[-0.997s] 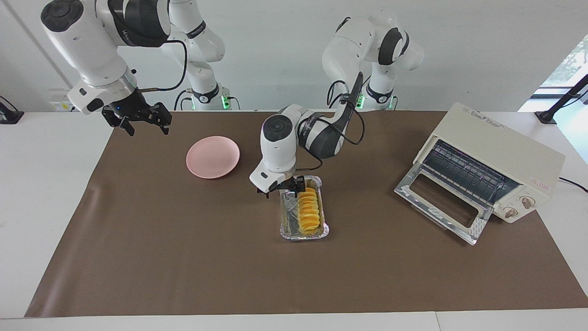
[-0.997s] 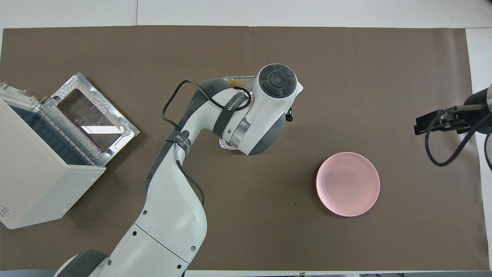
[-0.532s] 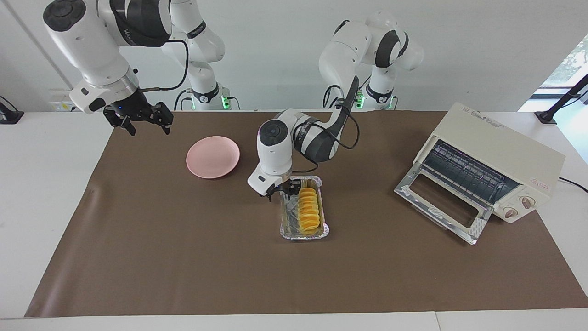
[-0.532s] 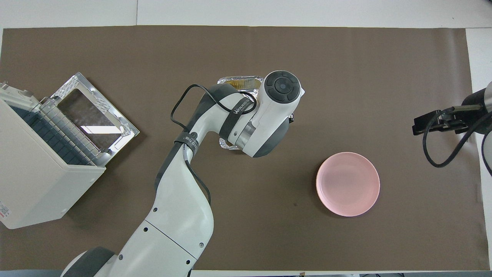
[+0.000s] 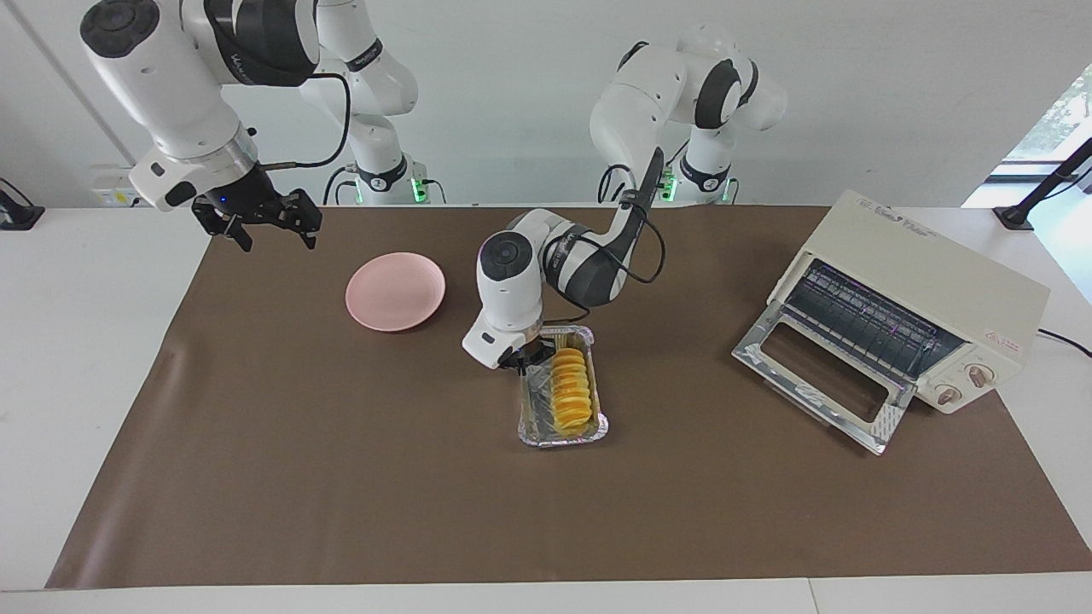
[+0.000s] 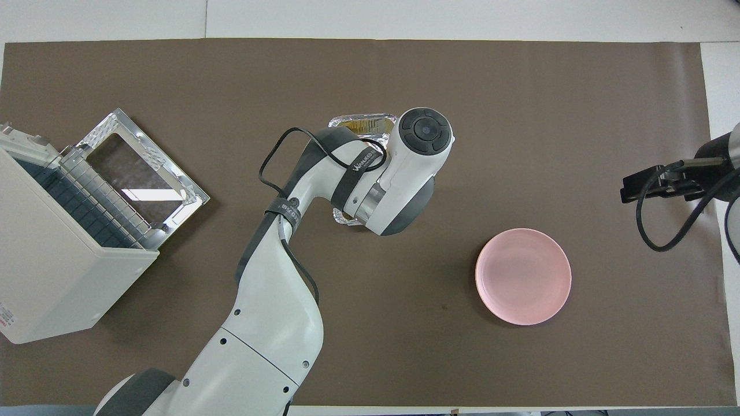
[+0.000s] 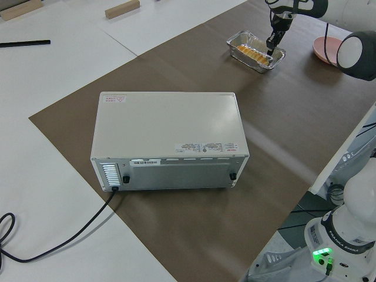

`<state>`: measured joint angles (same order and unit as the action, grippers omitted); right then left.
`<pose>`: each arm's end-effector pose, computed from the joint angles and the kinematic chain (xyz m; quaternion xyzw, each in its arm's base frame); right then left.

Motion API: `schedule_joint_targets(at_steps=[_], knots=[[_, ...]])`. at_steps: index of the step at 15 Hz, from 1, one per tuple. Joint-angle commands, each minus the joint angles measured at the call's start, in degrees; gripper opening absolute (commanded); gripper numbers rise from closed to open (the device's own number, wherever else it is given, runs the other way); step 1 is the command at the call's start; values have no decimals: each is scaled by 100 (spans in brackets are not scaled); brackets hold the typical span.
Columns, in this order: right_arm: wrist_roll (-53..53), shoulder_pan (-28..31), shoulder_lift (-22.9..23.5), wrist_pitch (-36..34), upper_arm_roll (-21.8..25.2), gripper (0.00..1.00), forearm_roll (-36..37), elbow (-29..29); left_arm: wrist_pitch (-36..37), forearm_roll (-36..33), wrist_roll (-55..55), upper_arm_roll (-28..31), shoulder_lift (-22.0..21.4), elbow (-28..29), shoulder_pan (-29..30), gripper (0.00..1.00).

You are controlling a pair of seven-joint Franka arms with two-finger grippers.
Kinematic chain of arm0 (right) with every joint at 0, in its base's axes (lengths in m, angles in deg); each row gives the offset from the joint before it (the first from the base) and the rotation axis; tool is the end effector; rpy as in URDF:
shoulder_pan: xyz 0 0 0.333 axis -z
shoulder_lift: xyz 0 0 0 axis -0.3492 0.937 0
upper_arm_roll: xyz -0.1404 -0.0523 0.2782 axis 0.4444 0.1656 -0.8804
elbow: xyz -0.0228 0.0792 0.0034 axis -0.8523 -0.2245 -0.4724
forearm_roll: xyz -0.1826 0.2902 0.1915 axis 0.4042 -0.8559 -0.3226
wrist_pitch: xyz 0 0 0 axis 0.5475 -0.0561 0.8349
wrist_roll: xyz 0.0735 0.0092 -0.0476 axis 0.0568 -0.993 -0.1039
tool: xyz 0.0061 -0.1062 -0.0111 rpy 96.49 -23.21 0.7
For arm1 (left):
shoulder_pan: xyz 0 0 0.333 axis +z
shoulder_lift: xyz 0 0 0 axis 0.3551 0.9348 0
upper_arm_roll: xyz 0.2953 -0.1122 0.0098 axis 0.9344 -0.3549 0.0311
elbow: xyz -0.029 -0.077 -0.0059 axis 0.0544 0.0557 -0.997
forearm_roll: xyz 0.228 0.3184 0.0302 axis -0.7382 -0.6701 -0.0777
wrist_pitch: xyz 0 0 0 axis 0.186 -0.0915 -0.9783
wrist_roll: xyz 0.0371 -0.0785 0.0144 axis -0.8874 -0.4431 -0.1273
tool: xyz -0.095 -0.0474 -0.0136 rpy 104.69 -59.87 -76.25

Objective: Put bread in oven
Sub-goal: 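Lift the foil tray with the left gripper and carry it to the oven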

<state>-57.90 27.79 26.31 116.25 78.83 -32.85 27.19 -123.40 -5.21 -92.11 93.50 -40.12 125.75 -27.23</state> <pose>0.5403 -0.0086 0.5762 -0.9990 -0.0033 0.0450 0.0070 0.5524 -0.5227 0.3140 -0.9997 -0.0012 0.0205 0.0161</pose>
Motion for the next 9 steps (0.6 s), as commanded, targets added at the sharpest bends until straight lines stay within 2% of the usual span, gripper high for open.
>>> schedule_joint_targets(at_steps=[1,4,6,9], knots=[[-152,83,-99,24,-52,100,72,90,407,77,-83,155,-2,-143,4,0],[-152,83,-108,24,-52,100,80,90,934,77,-83,461,-484,-143,31,0],[-152,83,-108,24,-52,100,80,90,1233,86,-161,663,-600,-143,48,0],[-152,83,-108,24,-52,100,80,90,1383,629,-609,1233,-889,-117,127,0]])
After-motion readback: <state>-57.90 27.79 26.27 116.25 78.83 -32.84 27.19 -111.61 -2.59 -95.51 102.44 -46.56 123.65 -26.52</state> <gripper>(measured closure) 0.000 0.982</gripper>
